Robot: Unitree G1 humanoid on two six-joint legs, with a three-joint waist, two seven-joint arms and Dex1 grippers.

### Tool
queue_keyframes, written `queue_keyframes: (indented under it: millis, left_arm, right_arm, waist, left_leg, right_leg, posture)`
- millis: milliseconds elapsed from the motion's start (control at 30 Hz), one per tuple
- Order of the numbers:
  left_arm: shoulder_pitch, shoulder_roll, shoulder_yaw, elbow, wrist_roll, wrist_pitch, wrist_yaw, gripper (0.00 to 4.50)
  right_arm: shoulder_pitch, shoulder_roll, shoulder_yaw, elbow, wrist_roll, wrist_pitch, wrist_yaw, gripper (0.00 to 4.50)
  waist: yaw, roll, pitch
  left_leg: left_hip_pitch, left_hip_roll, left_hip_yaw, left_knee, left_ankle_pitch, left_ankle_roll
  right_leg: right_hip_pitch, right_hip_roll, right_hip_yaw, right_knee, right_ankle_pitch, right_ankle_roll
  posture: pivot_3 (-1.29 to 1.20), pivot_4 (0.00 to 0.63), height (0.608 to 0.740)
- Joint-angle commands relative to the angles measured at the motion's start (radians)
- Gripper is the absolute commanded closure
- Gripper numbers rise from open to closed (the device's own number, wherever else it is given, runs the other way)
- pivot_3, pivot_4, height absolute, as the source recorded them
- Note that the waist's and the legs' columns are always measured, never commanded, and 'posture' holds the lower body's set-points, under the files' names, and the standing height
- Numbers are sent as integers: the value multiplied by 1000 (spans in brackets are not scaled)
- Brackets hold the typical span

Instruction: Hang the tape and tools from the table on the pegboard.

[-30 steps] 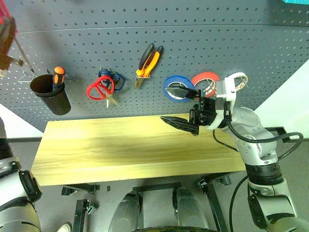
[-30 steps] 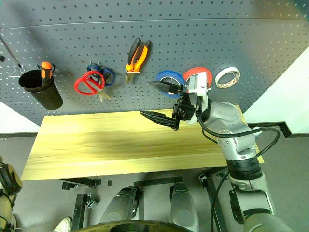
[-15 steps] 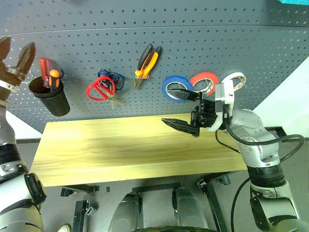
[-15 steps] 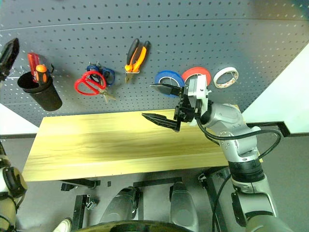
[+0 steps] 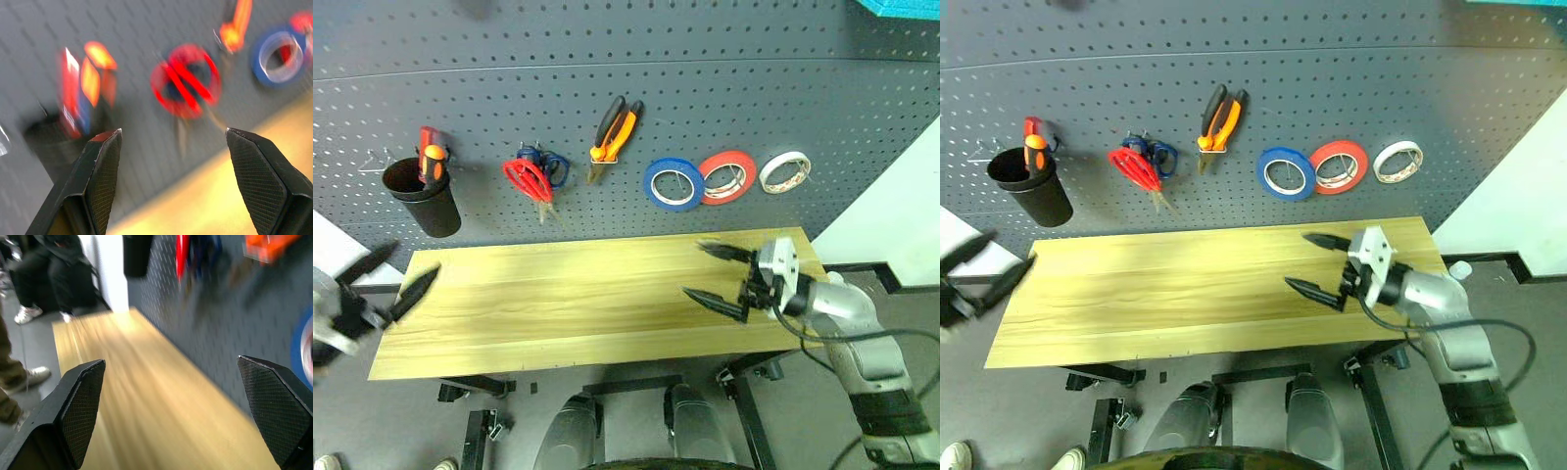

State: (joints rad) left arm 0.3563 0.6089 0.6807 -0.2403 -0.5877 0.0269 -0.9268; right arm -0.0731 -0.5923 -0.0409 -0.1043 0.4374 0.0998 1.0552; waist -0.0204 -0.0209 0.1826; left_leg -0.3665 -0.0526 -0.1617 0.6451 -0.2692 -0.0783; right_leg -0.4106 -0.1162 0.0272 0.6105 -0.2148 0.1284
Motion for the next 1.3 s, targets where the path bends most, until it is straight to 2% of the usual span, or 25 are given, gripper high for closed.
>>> queue_keyframes:
  millis: [33, 133, 200, 233, 267, 433, 600, 800, 1067, 1300]
  left_arm:
    - [67, -98, -90, 36, 114, -143, -2, 978]
    - [99, -178, -173, 174, 217, -289, -8, 978]
    - [108, -209, -215, 270, 269, -389, -14, 978]
    - [109, -220, -232, 312, 284, -431, -15, 978]
    - [111, -232, -247, 349, 300, -466, -6, 978]
    - [107, -258, -306, 451, 347, -590, 33, 978]
    - [79, -242, -350, 512, 364, -637, 57, 978]
    - [40, -232, -390, 568, 363, -659, 75, 978]
    - [15, -232, -444, 609, 369, -675, 98, 978]
    - [18, -225, -473, 608, 367, -683, 114, 978]
  right_arm:
    - [75, -13, -43, 94, -58, -122, 2, 0]
    - [135, -13, -66, 204, -93, -204, -4, 0]
    - [161, -13, -88, 259, -96, -235, -10, 0]
    - [172, -13, -99, 282, -95, -250, -10, 0]
    - [186, -16, -111, 301, -92, -262, -5, 0]
    - [245, -16, -157, 345, -93, -303, -19, 0]
    - [257, -2, -159, 317, -100, -302, -55, 0]
    - [257, 11, -136, 232, -109, -261, -113, 0]
    - [275, 1, -132, 80, -107, -156, -186, 0]
    - [274, -7, -129, -26, -102, -51, -219, 0]
  waist:
    - [10, 0, -1]
    - [8, 7, -9]
    - [-2, 13, -19]
    - [-9, 18, -27]
    - [-15, 18, -29]
    - [-21, 11, -38]
    - [-19, 15, -44]
    - [-28, 23, -58]
    - [-23, 21, -66]
    - [-22, 21, -69]
  left_leg:
    - [2, 0, 0, 1, 0, 0]
    - [7, 3, 4, 2, -1, 0]
    - [6, 16, 14, 3, -3, -2]
    - [1, 20, 17, 3, -4, -2]
    - [-6, 26, 22, 4, -4, -1]
    - [-5, 27, 35, 4, -5, 7]
    - [-3, 29, 36, 2, -5, 8]
    - [-5, 32, 40, 5, -7, 4]
    - [-4, 32, 45, 4, -5, 8]
    - [-1, 32, 45, 4, -5, 8]
  right_leg:
    - [3, 0, 0, -1, -1, 1]
    - [11, 0, -2, -6, -2, 2]
    - [17, 4, -9, -19, -1, 1]
    - [17, 4, -13, -26, 0, 0]
    - [17, 6, -15, -33, 0, 0]
    - [13, 1, -10, -24, 0, 0]
    - [6, 4, -8, -12, 0, 0]
    - [12, 4, -9, -17, -1, 1]
    - [6, 1, -7, -14, 0, 1]
    - [7, 2, -7, -12, -1, 1]
  posture:
    - [18, 97, 732]
    - [10, 96, 732]
    - [2, 94, 732]
    - [-3, 92, 732]
    - [-10, 91, 732]
    - [-22, 87, 732]
    - [-48, 79, 732]
    - [-70, 73, 732]
    - [-86, 59, 732]
    - [-75, 66, 732]
